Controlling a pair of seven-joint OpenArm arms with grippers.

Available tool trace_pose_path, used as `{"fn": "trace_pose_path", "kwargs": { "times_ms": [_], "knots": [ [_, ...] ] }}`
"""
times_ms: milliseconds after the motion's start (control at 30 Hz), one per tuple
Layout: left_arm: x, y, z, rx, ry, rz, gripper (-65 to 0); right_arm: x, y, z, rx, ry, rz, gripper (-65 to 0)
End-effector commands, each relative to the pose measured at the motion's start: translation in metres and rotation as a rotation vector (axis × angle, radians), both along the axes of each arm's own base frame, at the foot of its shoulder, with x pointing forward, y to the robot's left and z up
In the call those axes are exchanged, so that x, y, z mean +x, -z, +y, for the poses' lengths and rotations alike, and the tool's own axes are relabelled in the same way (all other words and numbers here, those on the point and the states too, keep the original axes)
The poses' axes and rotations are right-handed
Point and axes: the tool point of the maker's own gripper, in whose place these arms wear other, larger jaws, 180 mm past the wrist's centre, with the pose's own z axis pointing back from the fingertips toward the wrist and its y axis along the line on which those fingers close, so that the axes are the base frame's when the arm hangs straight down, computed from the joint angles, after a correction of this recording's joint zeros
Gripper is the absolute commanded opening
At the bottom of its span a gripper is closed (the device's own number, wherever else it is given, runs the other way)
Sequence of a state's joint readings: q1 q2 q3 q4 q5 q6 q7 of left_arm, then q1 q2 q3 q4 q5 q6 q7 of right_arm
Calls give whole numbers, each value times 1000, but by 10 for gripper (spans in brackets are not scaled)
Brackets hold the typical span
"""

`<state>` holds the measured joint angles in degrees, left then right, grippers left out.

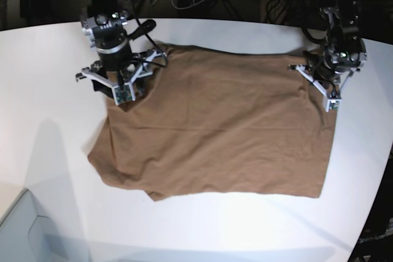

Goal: Layout the t-shirt on the table in an organized manner, then fold the t-shirt properly
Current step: 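Grasp the t-shirt shoulder with the right gripper and pull it outward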

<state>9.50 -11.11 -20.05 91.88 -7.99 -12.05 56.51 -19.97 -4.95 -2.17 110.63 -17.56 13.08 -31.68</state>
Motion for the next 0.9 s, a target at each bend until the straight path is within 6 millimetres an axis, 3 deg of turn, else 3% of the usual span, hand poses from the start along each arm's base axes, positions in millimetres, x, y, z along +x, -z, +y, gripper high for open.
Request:
{"fn": "trace_pose_path", "kwargs": {
  "times_ms": [0,333,633,733,867],
  "knots": [
    [5,-7,4,12,1,-17,-650,7,-8,2,13,0,-40,-320],
    [6,-6,2,7,5,-17,-650,5,21,6,17,-11,29,-320],
    [6,-6,2,7,5,-18,-650,12,28,5,16,-10,40,-332],
    [6,-6,2,7,5,-18,-650,14,25,5,16,-10,32,-410],
    [6,-6,2,7,5,-18,-650,15,24,5,14,-10,28,-615]
  ]
}}
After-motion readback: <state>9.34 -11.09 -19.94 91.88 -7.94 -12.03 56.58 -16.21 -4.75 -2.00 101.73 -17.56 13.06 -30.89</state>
